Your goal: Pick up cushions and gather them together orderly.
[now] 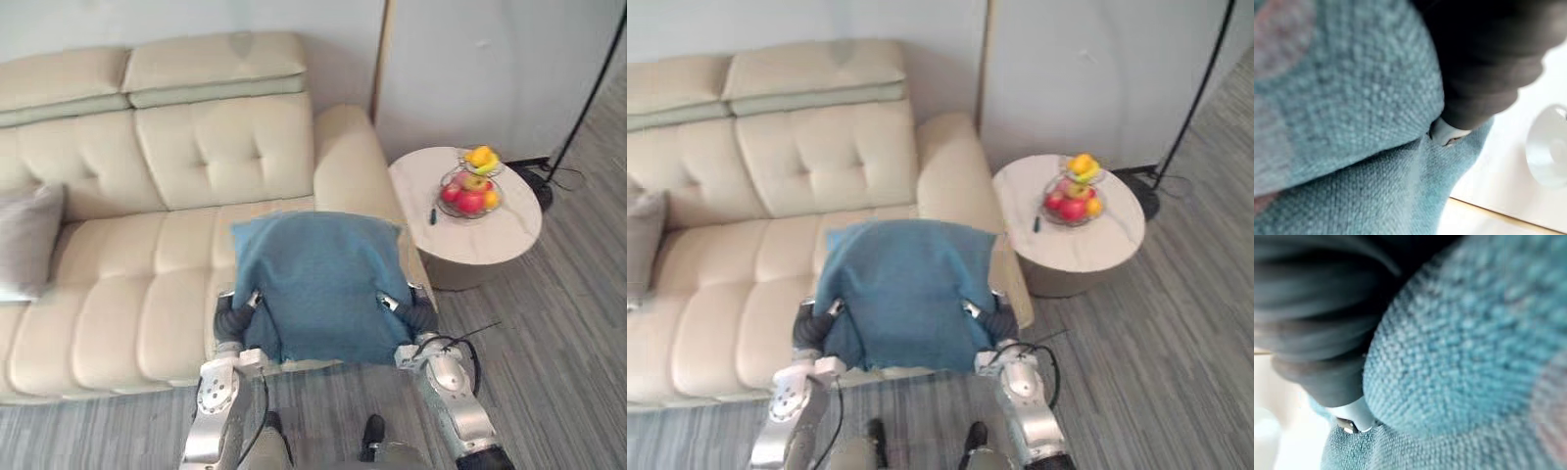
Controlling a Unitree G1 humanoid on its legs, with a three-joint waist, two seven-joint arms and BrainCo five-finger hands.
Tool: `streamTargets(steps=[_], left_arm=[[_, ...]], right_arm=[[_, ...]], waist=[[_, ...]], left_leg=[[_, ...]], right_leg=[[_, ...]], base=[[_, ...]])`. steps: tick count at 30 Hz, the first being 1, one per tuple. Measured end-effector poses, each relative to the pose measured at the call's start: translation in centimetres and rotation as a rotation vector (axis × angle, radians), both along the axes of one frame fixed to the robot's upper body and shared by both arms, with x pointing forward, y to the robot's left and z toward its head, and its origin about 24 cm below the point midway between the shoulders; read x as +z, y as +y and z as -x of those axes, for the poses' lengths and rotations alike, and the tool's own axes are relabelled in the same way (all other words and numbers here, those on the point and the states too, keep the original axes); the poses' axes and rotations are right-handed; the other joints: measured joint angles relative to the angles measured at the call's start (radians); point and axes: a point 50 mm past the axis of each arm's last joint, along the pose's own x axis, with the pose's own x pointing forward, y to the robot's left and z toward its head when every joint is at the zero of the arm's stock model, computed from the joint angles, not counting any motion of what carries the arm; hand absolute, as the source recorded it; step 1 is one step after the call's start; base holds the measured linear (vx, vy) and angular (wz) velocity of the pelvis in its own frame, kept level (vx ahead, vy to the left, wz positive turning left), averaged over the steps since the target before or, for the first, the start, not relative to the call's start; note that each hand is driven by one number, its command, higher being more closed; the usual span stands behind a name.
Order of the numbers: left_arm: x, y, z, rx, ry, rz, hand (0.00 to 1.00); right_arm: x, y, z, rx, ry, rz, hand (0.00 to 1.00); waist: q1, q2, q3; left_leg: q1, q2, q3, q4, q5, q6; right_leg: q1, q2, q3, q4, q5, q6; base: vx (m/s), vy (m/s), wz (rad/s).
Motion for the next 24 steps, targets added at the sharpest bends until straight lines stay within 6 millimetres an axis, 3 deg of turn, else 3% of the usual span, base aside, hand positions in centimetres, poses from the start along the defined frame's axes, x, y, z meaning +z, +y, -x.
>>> streamTargets(steps=[1, 2, 3, 6, 7, 8, 9, 10, 11, 12, 13, 14, 15, 16, 18, 20, 23, 24], left_arm=[[-0.5, 0.1, 0.2, -0.015, 0.023, -0.016, 1.00], [-0.6, 0.3, 0.2, -0.020, 0.028, -0.023, 1.00], [-0.6, 0.6, 0.3, -0.032, 0.031, -0.044, 1.00], [-0.7, 0.6, 0.3, -0.040, 0.035, -0.048, 1.00], [-0.7, 0.6, 0.3, -0.047, 0.032, -0.051, 1.00], [-0.6, 0.6, 0.2, -0.050, 0.030, -0.054, 1.00], [-0.6, 0.8, 0.2, -0.053, 0.029, -0.065, 1.00], [-0.6, 0.9, 0.2, -0.054, 0.030, -0.070, 1.00], [-0.6, 1.0, 0.2, -0.055, 0.031, -0.076, 1.00], [-0.6, 1.0, 0.2, -0.055, 0.031, -0.077, 1.00], [-0.5, 1.0, 0.1, -0.057, 0.027, -0.079, 1.00], [-0.4, 0.9, -0.1, -0.071, 0.018, -0.080, 1.00], [-0.2, 0.6, -0.3, -0.081, 0.009, -0.075, 1.00], [-0.2, 0.0, -0.5, -0.097, 0.007, -0.063, 1.00], [0.3, -1.1, -1.0, -0.135, -0.019, -0.051, 1.00], [0.4, -1.4, -1.1, -0.144, -0.026, -0.041, 1.00], [0.3, -1.4, -0.9, -0.135, -0.021, -0.029, 1.00], [0.6, -1.4, -0.9, -0.130, -0.034, -0.023, 1.00]], right_arm=[[-1.1, -0.1, 0.4, -0.027, 0.050, -0.006, 1.00], [-1.4, 0.0, 0.5, -0.031, 0.064, -0.006, 1.00], [-1.9, 0.5, 0.7, -0.042, 0.089, -0.012, 1.00], [-2.4, 0.6, 1.0, -0.050, 0.120, -0.015, 1.00], [-2.5, 0.8, 1.0, -0.043, 0.129, -0.011, 1.00], [-2.4, 0.8, 0.9, -0.042, 0.125, -0.009, 1.00], [-2.4, 0.9, 0.8, -0.044, 0.124, -0.012, 1.00], [-2.4, 1.0, 0.9, -0.046, 0.125, -0.020, 1.00], [-2.5, 1.2, 1.0, -0.052, 0.131, -0.034, 1.00], [-2.6, 1.3, 1.0, -0.053, 0.131, -0.037, 1.00], [-2.6, 1.2, 1.0, -0.052, 0.131, -0.036, 1.00], [-2.5, 1.1, 1.0, -0.053, 0.129, -0.032, 1.00], [-2.4, 0.8, 0.8, -0.054, 0.120, -0.026, 1.00], [-2.2, 0.1, 0.7, -0.063, 0.115, -0.009, 1.00], [-2.2, -0.8, 0.7, -0.090, 0.111, 0.002, 1.00], [-2.1, -1.0, 0.9, -0.101, 0.111, 0.002, 1.00], [-0.5, -1.3, 1.6, -0.121, 0.040, -0.008, 1.00], [0.4, -1.3, 1.4, -0.123, 0.002, -0.011, 1.00]], waist=[[-0.006, -0.034, -0.014], [-0.009, -0.046, -0.017], [-0.012, -0.075, -0.017], [-0.007, -0.070, -0.015], [-0.002, -0.064, -0.016], [-0.004, -0.061, -0.013], [-0.011, -0.064, -0.005], [-0.020, -0.067, -0.003], [-0.030, -0.066, 0.003], [-0.032, -0.067, 0.003], [-0.035, -0.075, 0.000], [-0.040, -0.088, -0.006], [-0.044, -0.099, -0.009], [-0.043, -0.074, -0.001], [-0.044, -0.049, -0.003], [-0.043, -0.053, 0.000], [-0.024, -0.052, 0.005], [-0.010, -0.047, 0.000]], left_leg=[[0.003, -0.053, 0.011, -0.013, 0.013, 0.018], [0.002, -0.070, 0.011, -0.013, 0.008, 0.028], [-0.001, -0.117, 0.014, 0.027, -0.010, 0.060], [-0.006, -0.127, 0.022, 0.134, -0.089, 0.092], [-0.003, -0.127, 0.035, 0.154, -0.118, 0.107], [0.002, -0.136, 0.042, 0.148, -0.125, 0.120], [0.015, -0.137, 0.043, 0.146, -0.126, 0.131], [0.023, -0.137, 0.043, 0.144, -0.129, 0.136], [0.052, -0.145, 0.046, 0.130, -0.132, 0.142], [0.062, -0.147, 0.051, 0.123, -0.133, 0.144], [0.089, -0.159, 0.066, 0.099, -0.136, 0.148], [0.098, -0.187, 0.069, 0.079, -0.134, 0.150], [0.098, -0.207, 0.064, 0.078, -0.137, 0.151], [0.096, -0.200, 0.058, 0.077, -0.139, 0.150], [0.074, -0.195, 0.031, 0.084, -0.139, 0.150], [0.063, -0.181, 0.018, 0.129, -0.141, 0.147], [-0.005, -0.133, 0.009, 0.393, -0.154, 0.146], [-0.042, -0.098, 0.010, 0.463, -0.180, 0.170]], right_leg=[[0.013, -0.044, 0.003, -0.033, 0.035, 0.027], [0.020, -0.059, 0.004, -0.042, 0.046, 0.033], [0.033, -0.110, 0.009, -0.039, 0.081, 0.062], [0.019, -0.144, 0.033, 0.053, 0.102, 0.060], [-0.034, -0.157, 0.050, 0.147, 0.118, -0.001], [-0.088, -0.161, 0.064, 0.233, 0.133, -0.099], [-0.137, -0.135, 0.117, 0.333, 0.041, -0.077], [-0.145, -0.104, 0.140, 0.373, -0.012, -0.059], [-0.152, -0.027, 0.174, 0.422, -0.095, -0.055], [-0.152, -0.001, 0.180, 0.428, -0.114, -0.047], [-0.153, 0.082, 0.188, 0.412, -0.151, -0.048], [-0.141, 0.140, 0.188, 0.324, -0.144, -0.059], [-0.121, 0.147, 0.182, 0.264, -0.145, -0.151], [-0.111, 0.153, 0.174, 0.240, -0.134, -0.154], [-0.098, 0.162, 0.152, 0.197, -0.114, -0.142], [-0.076, 0.163, 0.137, 0.188, -0.115, -0.143], [0.009, 0.165, 0.134, 0.151, -0.119, -0.147], [0.022, 0.173, 0.138, 0.137, -0.121, -0.150]], base=[[0.06, 0.386, 0.24], [0.12, 0.426, 0.27], [0.09, 0.261, 0.23], [0.09, 0.320, -0.05], [0.03, 0.430, -0.28], [0.04, 0.447, -0.26], [0.04, 0.332, -0.05], [0.05, 0.148, 0.07], [0.04, 0.071, 0.06], [0.03, 0.053, -0.09], [0.05, 0.041, -0.05], [0.09, 0.039, 0.02], [0.11, 0.041, 0.11], [0.12, 0.045, 0.11], [0.13, 0.031, 0.20], [0.14, -0.037, 0.31], [0.12, -0.027, 0.09], [0.07, 0.033, -0.21]])
